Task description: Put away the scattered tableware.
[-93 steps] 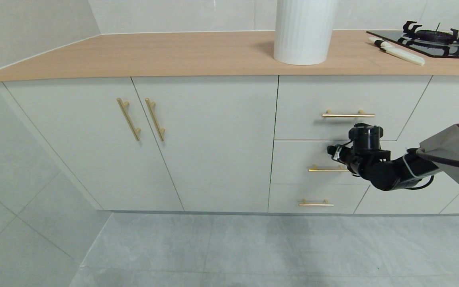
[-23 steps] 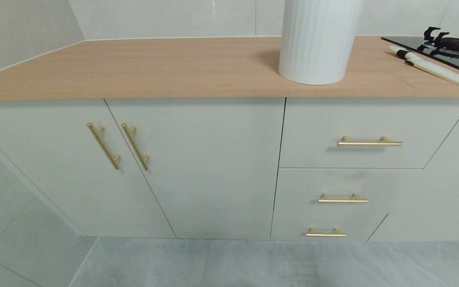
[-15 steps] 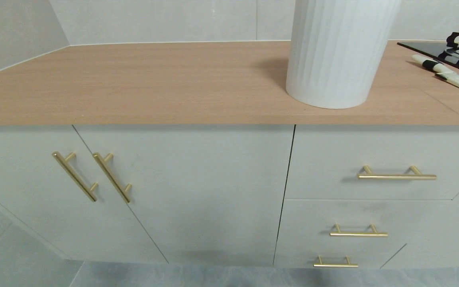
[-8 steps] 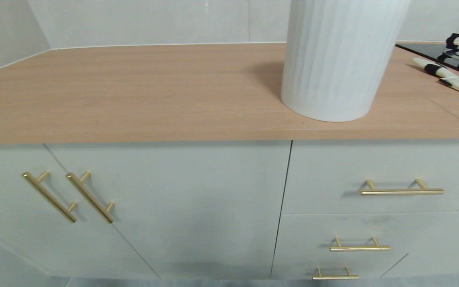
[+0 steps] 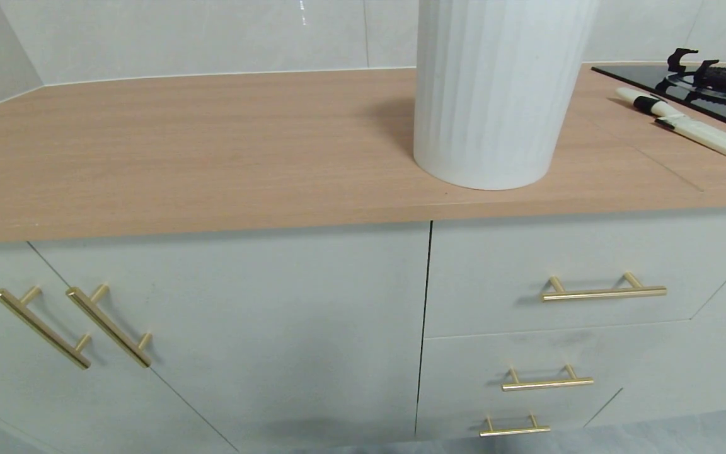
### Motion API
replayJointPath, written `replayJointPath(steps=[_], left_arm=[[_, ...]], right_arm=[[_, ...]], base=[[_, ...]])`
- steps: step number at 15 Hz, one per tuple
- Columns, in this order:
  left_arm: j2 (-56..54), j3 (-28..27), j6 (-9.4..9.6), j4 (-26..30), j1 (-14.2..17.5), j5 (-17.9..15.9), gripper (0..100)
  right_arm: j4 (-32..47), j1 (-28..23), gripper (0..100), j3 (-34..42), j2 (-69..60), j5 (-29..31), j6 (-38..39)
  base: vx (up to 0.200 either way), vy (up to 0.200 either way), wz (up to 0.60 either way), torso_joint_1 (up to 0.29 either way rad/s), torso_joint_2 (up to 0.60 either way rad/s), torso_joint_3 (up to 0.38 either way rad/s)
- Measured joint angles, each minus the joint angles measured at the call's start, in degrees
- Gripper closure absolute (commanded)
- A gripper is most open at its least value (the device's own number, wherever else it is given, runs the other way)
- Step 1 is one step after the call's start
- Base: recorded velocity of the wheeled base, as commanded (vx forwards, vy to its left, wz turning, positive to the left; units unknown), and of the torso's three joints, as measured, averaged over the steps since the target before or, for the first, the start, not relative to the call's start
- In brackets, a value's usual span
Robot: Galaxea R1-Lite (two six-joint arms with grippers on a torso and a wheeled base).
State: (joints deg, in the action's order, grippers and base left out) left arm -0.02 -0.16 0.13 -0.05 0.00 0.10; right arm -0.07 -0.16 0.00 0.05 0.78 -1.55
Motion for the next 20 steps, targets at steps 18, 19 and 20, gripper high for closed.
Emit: replayJointPath(steps=[18, 19, 20], left_arm=[[0.0, 0.0, 0.05, 0.0, 0.0, 0.0, 0], [0.0, 0.0, 0.05, 0.0, 0.0, 0.0, 0], [0.0, 0.0, 0.02, 0.0, 0.0, 0.0, 0]], right_arm=[[0.0, 0.0, 0, 0.0, 0.0, 0.0, 0.0], [0.0, 0.0, 0, 0.0, 0.0, 0.0, 0.0], [0.0, 0.0, 0, 0.0, 0.0, 0.0, 0.0]], base=[[0.0, -0.122, 0.0, 0.003, 0.0, 0.002], [0.0, 0.0, 0.0, 0.0, 0.0, 0.0], [0.0, 0.0, 0.0, 0.0, 0.0, 0.0]])
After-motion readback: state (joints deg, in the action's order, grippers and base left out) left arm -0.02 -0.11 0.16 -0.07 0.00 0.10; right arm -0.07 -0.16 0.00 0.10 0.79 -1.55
